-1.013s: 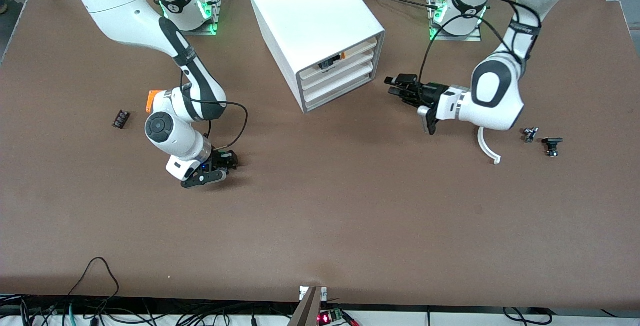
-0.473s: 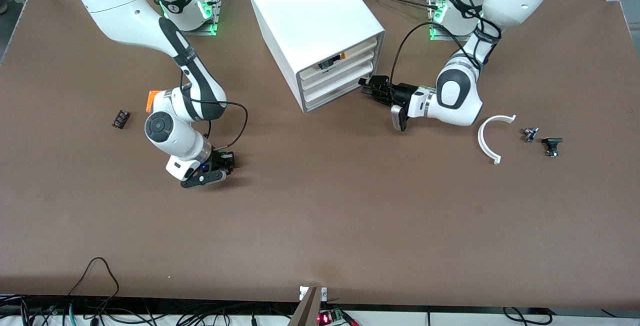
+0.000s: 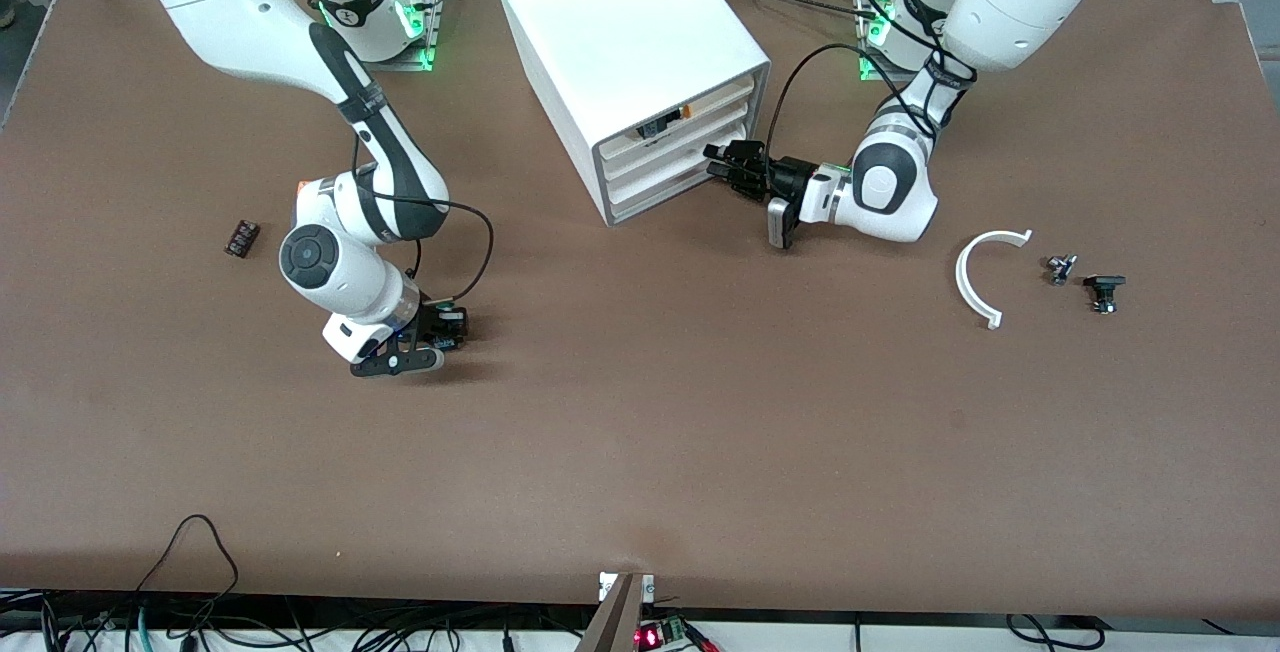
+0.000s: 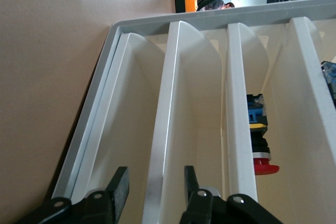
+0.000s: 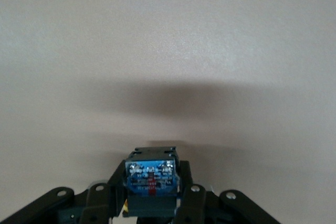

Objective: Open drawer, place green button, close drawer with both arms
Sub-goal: 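Pull the drawer open with the left gripper while the right gripper carries the button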

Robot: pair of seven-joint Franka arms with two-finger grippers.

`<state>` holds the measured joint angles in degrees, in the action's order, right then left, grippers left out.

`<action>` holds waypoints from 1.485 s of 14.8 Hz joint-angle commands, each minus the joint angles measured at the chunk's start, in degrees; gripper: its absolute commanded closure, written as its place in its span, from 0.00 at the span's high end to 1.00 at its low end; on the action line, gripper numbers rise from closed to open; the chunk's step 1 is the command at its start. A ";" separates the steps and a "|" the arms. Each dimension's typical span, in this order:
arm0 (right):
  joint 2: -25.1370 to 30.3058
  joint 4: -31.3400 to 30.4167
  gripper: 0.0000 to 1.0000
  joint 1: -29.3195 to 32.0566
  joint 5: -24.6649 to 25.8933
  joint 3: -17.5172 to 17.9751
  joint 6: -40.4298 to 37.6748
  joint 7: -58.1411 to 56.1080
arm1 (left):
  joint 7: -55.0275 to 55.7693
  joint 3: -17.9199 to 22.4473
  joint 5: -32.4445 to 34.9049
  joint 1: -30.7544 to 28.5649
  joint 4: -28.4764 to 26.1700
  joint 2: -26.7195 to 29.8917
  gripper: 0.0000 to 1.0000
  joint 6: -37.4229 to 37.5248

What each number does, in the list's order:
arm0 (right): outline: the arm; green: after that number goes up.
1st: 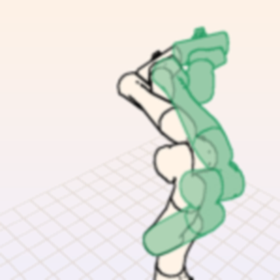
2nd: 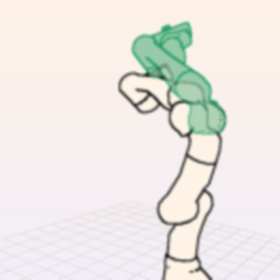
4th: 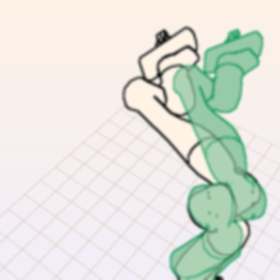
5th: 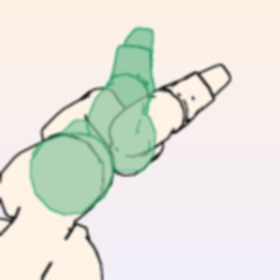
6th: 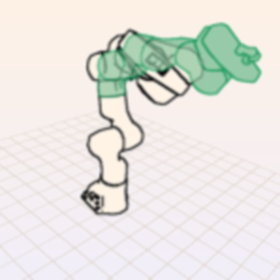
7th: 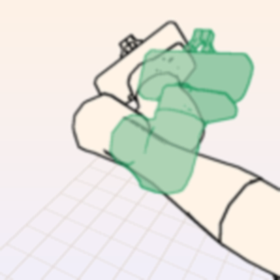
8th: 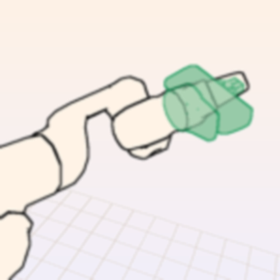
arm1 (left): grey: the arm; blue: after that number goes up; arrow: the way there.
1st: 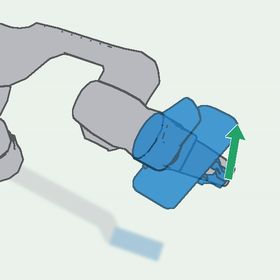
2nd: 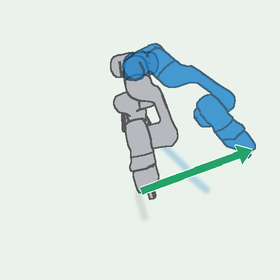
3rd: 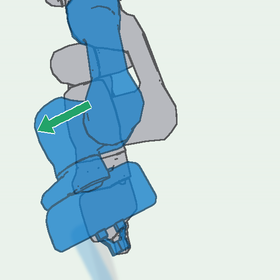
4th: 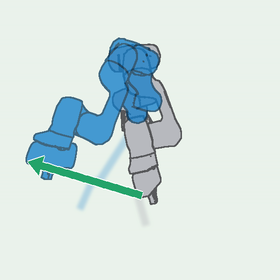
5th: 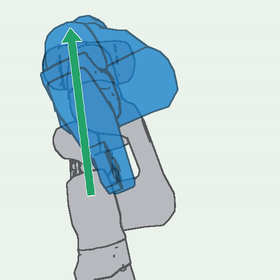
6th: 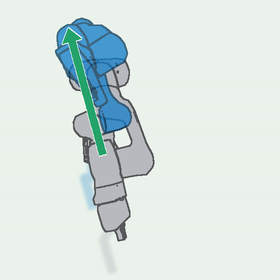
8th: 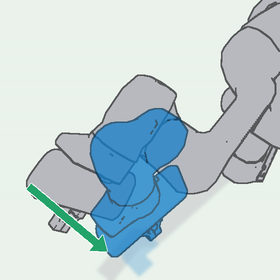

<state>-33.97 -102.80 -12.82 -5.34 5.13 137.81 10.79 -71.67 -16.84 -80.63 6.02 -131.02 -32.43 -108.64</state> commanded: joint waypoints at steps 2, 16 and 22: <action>0.22 10.49 0.00 -1.07 -0.55 -0.03 -15.52 13.09 | -2.68 -1.97 -3.48 -0.31 -1.43 -0.52 0.19 -0.52; -0.31 28.35 0.00 -8.88 -0.19 -0.20 -30.24 51.24 | 3.38 9.44 5.57 -0.58 11.47 -3.86 0.00 -0.52; -2.41 34.24 0.00 -16.35 2.96 -0.47 -29.27 66.09 | 4.17 10.69 7.59 -1.10 15.27 -6.50 0.33 -0.52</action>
<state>-34.18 -72.60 -26.41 -4.34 5.21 109.16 71.67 -67.59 -6.77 -74.66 4.44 -118.47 -36.62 -105.19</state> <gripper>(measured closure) 0.586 0.894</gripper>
